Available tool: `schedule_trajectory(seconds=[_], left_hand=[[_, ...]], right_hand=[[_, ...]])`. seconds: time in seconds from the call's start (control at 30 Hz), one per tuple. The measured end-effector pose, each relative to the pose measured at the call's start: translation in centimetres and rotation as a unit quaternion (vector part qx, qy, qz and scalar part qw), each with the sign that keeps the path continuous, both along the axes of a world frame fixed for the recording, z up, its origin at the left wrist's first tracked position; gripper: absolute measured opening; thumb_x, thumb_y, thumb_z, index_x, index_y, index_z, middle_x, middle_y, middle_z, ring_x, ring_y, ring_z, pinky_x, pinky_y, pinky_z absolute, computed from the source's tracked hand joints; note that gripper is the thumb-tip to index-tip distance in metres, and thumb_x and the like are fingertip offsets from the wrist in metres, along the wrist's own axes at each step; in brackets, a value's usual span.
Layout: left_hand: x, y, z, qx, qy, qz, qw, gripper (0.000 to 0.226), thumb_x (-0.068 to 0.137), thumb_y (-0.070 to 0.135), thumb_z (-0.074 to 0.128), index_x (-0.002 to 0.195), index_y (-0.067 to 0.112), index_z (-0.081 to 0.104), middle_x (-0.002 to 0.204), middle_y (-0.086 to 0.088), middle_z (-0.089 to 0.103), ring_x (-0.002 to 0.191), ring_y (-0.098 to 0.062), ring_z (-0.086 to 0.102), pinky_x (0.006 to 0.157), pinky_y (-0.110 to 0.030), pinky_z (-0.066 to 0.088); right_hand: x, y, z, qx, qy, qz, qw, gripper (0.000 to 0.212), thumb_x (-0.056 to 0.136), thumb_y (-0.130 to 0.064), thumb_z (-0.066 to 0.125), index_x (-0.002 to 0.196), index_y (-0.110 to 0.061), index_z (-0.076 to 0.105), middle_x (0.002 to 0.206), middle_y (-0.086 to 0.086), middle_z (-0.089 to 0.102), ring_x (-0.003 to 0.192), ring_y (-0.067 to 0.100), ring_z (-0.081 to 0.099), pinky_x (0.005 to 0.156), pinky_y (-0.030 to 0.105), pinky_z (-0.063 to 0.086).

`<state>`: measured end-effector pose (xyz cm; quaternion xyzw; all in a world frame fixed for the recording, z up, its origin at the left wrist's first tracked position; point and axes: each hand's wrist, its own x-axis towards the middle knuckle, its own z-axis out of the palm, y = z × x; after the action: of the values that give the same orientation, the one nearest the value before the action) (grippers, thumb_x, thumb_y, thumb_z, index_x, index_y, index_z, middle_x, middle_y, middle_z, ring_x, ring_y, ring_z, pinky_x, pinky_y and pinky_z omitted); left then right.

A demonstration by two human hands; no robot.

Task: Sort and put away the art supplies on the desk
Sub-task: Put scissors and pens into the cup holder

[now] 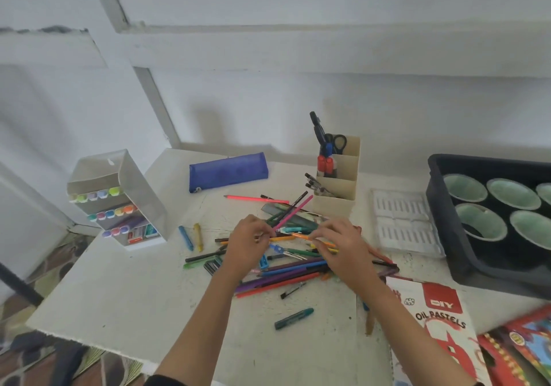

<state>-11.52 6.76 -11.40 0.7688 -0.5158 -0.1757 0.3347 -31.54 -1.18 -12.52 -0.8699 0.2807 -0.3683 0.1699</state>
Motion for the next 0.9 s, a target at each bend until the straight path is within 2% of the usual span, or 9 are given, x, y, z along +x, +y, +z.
schedule_trajectory(seconds=[0.07,0.13,0.2,0.3,0.43,0.57,0.67,0.77,0.9], left_hand=[[-0.3,0.8,-0.6,0.030,-0.013,-0.014,0.999,0.024,0.085,0.002,0.060,0.077,0.023,0.069,0.090,0.002,0.053,0.093,-0.018,0.053,0.084,-0.043,0.049],[-0.7,1.4,-0.8,0.055,-0.042,-0.017,0.997,0.026,0.083,0.002,0.059,0.074,0.026,0.065,0.092,0.003,0.053,0.098,-0.018,0.050,0.086,-0.044,0.046],[-1.0,1.9,-1.2,0.071,-0.078,-0.017,0.994,0.019,0.085,0.009,0.060,0.082,0.027,0.066,0.097,0.006,0.051,0.102,-0.015,0.045,0.088,-0.041,0.040],[-1.3,2.4,-1.4,0.088,-0.118,-0.008,0.989,0.015,0.088,0.023,0.061,0.100,0.031,0.065,0.101,0.010,0.044,0.101,-0.008,0.037,0.084,-0.035,0.029],[-1.5,2.5,-1.4,0.126,-0.166,0.022,0.978,0.018,0.089,0.037,0.060,0.106,0.031,0.063,0.109,0.010,0.048,0.111,-0.012,0.041,0.090,-0.038,0.027],[-1.8,2.2,-1.0,0.171,-0.184,0.026,0.968,0.022,0.087,0.044,0.062,0.107,0.036,0.065,0.111,0.010,0.049,0.114,-0.013,0.040,0.097,-0.044,0.027],[-2.1,2.0,-0.7,0.170,-0.177,0.023,0.969,0.015,0.088,0.040,0.061,0.101,0.034,0.066,0.111,0.010,0.050,0.115,-0.014,0.040,0.098,-0.047,0.025],[-1.8,1.9,-0.4,0.140,-0.123,0.053,0.981,0.014,0.092,0.036,0.057,0.101,0.029,0.066,0.110,0.009,0.054,0.114,-0.015,0.041,0.101,-0.048,0.023],[-1.0,1.7,0.6,0.073,-0.056,0.101,0.991,0.018,0.094,0.034,0.055,0.095,0.021,0.067,0.094,0.009,0.053,0.104,-0.017,0.050,0.091,-0.041,0.038]], right_hand=[[-0.2,1.1,-1.3,0.050,0.043,0.049,0.997,0.011,0.080,-0.013,0.073,0.086,-0.022,0.071,0.086,-0.008,0.060,0.085,0.011,0.050,0.071,0.032,0.047],[-0.2,2.0,-2.2,0.086,0.115,0.110,0.983,0.011,0.082,-0.020,0.070,0.088,-0.030,0.072,0.088,-0.013,0.058,0.087,0.006,0.047,0.072,0.034,0.044],[0.0,2.7,-2.5,0.085,0.172,0.135,0.972,0.014,0.084,-0.025,0.067,0.091,-0.037,0.071,0.092,-0.014,0.054,0.091,0.003,0.041,0.073,0.033,0.036],[0.4,3.3,-2.0,0.071,0.210,0.144,0.964,0.015,0.085,-0.032,0.066,0.097,-0.041,0.070,0.096,-0.013,0.051,0.093,0.005,0.038,0.073,0.032,0.028],[0.7,3.5,-1.6,0.067,0.257,0.158,0.951,0.019,0.083,-0.035,0.068,0.101,-0.039,0.069,0.101,-0.013,0.047,0.097,0.008,0.038,0.074,0.032,0.023],[1.1,3.8,-1.4,0.070,0.233,0.139,0.960,0.013,0.083,-0.028,0.068,0.096,-0.033,0.070,0.099,-0.013,0.046,0.098,0.008,0.039,0.075,0.030,0.021],[1.3,3.7,-0.9,0.090,0.170,0.121,0.974,0.011,0.081,-0.023,0.071,0.089,-0.030,0.069,0.096,-0.012,0.053,0.098,0.011,0.047,0.076,0.034,0.030],[1.3,3.4,-0.2,0.099,0.102,0.091,0.986,0.011,0.081,-0.023,0.071,0.087,-0.029,0.065,0.090,-0.016,0.058,0.089,0.006,0.049,0.076,0.037,0.038],[1.0,2.6,1.0,0.146,0.015,0.069,0.987,0.014,0.082,-0.016,0.070,0.092,-0.024,0.065,0.089,-0.014,0.062,0.081,0.008,0.055,0.071,0.034,0.049]])
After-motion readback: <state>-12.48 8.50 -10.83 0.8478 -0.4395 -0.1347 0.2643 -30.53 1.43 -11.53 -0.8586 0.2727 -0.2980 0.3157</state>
